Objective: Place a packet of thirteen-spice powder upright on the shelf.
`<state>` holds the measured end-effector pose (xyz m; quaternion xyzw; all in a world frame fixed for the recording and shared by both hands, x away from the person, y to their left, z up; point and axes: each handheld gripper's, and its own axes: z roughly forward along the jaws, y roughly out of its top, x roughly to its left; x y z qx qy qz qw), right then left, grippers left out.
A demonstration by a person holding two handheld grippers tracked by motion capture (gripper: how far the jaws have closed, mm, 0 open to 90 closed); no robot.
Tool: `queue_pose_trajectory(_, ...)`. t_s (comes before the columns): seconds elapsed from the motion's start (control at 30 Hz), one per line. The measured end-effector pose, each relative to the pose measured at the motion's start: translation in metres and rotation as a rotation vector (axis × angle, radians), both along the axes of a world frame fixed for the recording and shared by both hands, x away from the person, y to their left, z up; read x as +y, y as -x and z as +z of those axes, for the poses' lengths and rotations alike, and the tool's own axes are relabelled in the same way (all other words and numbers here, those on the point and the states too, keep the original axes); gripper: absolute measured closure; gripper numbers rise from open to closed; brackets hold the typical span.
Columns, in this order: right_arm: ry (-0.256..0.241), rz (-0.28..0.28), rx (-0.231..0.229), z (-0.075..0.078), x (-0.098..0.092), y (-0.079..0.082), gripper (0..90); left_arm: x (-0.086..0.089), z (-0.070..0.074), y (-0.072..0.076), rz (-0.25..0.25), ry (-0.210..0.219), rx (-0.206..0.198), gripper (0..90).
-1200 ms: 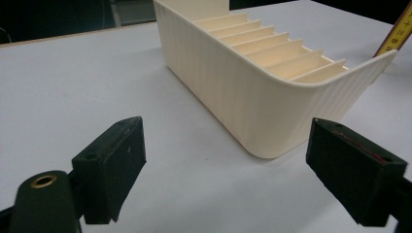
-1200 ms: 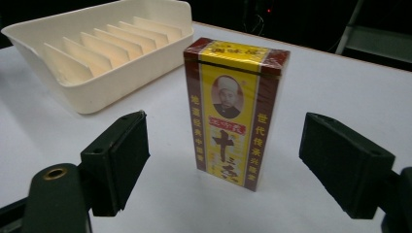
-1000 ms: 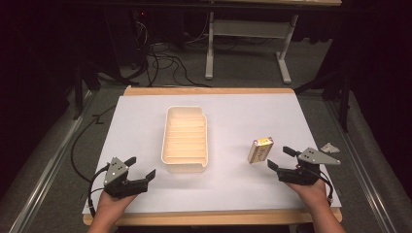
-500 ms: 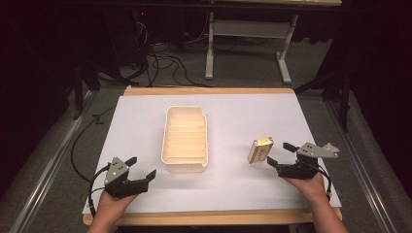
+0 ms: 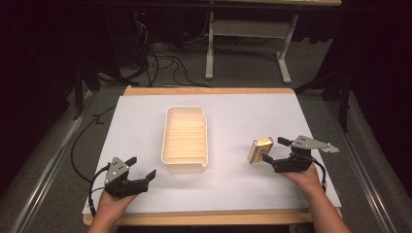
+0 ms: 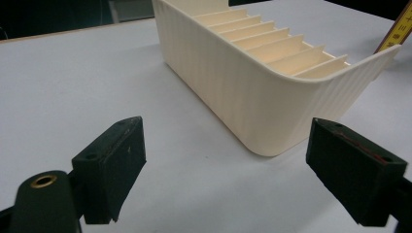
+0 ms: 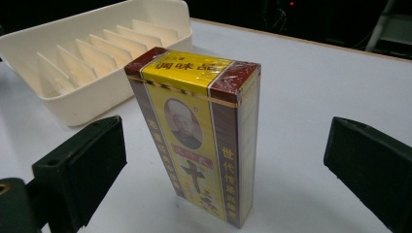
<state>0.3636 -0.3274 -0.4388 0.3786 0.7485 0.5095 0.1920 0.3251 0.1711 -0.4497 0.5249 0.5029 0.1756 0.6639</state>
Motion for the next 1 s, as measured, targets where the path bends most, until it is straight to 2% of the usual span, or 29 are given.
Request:
queue_pose_trajectory(0.07, 0.0, 0.016, 0.013, -0.001, 0.002, -0.005, 2.7, 0.0, 0.0, 0.0, 0.0, -0.004, 0.001, 15.1)
queue_pose_trajectory(0.17, 0.01, 0.032, 0.008, -0.001, 0.006, -0.011, 3.9, 0.0, -0.001, -0.001, 0.001, -0.004, 0.004, 15.1)
queue_pose_trajectory(0.4, 0.014, 0.08, -0.003, -0.002, 0.015, -0.014, 6.8, 0.0, -0.002, 0.0, -0.002, -0.007, 0.008, 15.1)
queue_pose_trajectory(0.57, 0.014, 0.09, -0.025, -0.001, 0.019, -0.017, 11.2, -0.001, -0.002, 0.0, -0.002, -0.011, 0.006, 15.1)
queue_pose_trajectory(0.7, 0.022, 0.098, -0.019, -0.002, 0.022, -0.016, 15.6, -0.001, -0.003, 0.001, -0.006, -0.021, 0.007, 15.1)
queue_pose_trajectory(0.83, 0.027, 0.108, -0.038, -0.001, 0.023, -0.013, 20.0, -0.002, -0.003, 0.001, -0.012, -0.023, 0.008, 15.1)
queue_pose_trajectory(1.0, 0.025, 0.105, -0.042, 0.0, 0.021, -0.012, 23.1, -0.002, -0.003, 0.001, -0.015, -0.027, 0.008, 15.1)
